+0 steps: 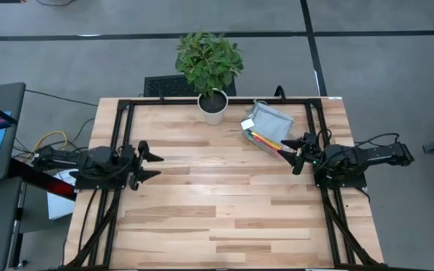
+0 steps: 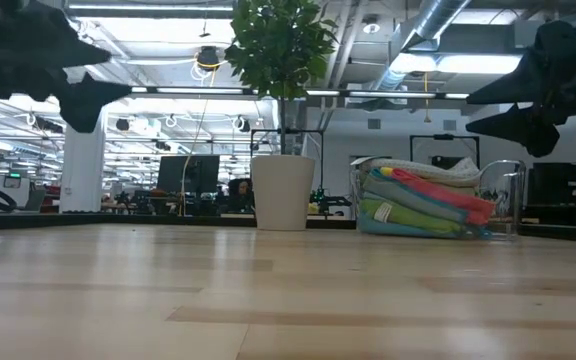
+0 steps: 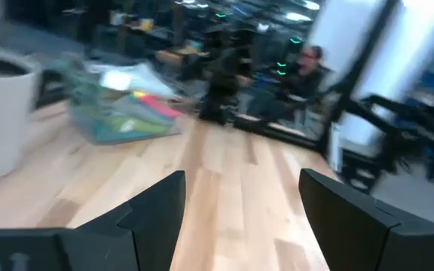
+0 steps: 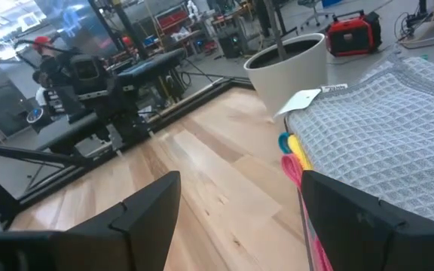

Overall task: Fold microfiber towels
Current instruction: Return to Home Position

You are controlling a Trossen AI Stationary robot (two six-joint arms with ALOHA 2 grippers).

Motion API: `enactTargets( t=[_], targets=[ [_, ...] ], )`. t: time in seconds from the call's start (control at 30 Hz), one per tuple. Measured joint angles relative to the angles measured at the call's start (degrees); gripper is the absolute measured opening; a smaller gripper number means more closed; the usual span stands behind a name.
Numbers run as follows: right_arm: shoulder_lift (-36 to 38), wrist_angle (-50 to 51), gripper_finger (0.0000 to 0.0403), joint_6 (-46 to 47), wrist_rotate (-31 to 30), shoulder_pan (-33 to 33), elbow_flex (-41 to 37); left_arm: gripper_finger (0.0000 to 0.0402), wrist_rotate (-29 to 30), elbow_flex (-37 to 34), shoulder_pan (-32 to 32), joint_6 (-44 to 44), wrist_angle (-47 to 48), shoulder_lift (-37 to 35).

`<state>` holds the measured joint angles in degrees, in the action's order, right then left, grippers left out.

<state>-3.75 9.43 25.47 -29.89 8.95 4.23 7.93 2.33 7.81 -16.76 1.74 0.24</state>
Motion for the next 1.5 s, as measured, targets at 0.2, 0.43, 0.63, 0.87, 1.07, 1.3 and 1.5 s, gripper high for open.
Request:
enactTargets(
  t=[0.2, 0.43, 0.63, 0.87, 1.07, 1.3, 1.5],
  targets=[
    [0.02, 0.01, 0.0302, 0.0, 0.0, -0.02, 0.0, 0.0251, 2.95, 0.21, -0.04, -4.45, 0.7, 0.56],
    [0.0, 0.01, 0.0302, 0.0, 0.02, -0.02, 0.0, 0.0251, 2.93, 0.21, -0.04, -3.37, 0.85, 0.56],
    [0.0, 0.02, 0.0302, 0.0, 0.02, -0.02, 0.0, 0.0251, 2.95, 0.21, -0.04, -3.66, 0.94, 0.56],
    [0.0, 0.02, 0.0302, 0.01, 0.04, -0.02, 0.0, 0.0251, 2.95, 0.21, -0.04, -3.73, 1.03, 0.56],
    [0.0, 0.02, 0.0302, 0.0, 0.04, -0.02, 0.0, 0.0251, 2.97, 0.21, -0.04, -3.78, 1.07, 0.56],
    [0.01, 0.02, 0.0302, 0.0, 0.04, -0.02, -0.02, 0.0251, 2.98, 0.21, -0.04, -3.82, 1.09, 0.56],
    [0.0, 0.02, 0.0302, 0.0, 0.05, -0.02, -0.02, 0.0251, 2.99, 0.21, -0.04, -3.82, 1.09, 0.56]
  ],
)
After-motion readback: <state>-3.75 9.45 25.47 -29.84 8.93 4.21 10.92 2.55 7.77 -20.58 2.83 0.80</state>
